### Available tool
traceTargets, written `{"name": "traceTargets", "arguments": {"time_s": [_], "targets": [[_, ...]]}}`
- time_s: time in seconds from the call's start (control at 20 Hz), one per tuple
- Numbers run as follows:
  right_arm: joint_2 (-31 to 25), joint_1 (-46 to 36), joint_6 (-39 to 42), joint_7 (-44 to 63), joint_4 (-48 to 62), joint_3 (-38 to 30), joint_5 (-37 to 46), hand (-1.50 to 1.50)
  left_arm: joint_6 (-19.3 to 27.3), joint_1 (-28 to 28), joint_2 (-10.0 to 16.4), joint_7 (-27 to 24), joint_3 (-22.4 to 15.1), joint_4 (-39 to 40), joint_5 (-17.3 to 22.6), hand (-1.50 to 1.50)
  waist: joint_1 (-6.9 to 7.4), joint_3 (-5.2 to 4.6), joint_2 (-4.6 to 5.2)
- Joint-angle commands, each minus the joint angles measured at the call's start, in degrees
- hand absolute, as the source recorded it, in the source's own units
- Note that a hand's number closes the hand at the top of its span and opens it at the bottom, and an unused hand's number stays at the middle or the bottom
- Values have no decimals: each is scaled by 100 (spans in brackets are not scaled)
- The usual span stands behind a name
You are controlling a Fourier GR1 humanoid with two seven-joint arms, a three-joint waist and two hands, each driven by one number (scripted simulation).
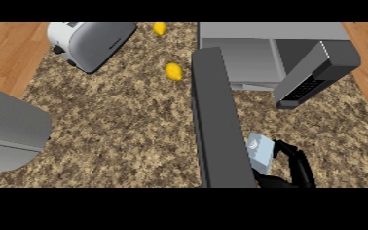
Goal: Pick up the milk, place it into the microwave and close the microwave
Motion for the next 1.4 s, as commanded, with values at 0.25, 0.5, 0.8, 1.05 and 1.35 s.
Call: {"name": "traceTargets", "arguments": {"time_s": [0.25, 0.5, 0.8, 1.05, 1.35], "targets": [[-190, -1303, 472, -902, 1381, -299, -278, 150, -469, 159, 182, -321, 196, 294, 236, -150, 126, 26, 30], [-574, -2389, 1071, -1304, 2349, -518, -409, 150, -247, -82, 110, 16, 33, 25, 91, -150, 195, 40, 89], [-447, -2907, 1918, -1557, 2733, -393, -514, 150, -351, -154, 79, -8, 92, 121, 251, -150, 128, 28, 58], [-373, -3140, 1594, -1195, 2230, -237, -407, 150, -383, -277, 158, 87, 658, 240, 626, -150, -14, 11, 14], [-321, -3275, 1203, -256, 1580, -201, -325, 150, -588, 67, 104, -167, 569, 329, 448, -150, -21, 9, -7]]}}
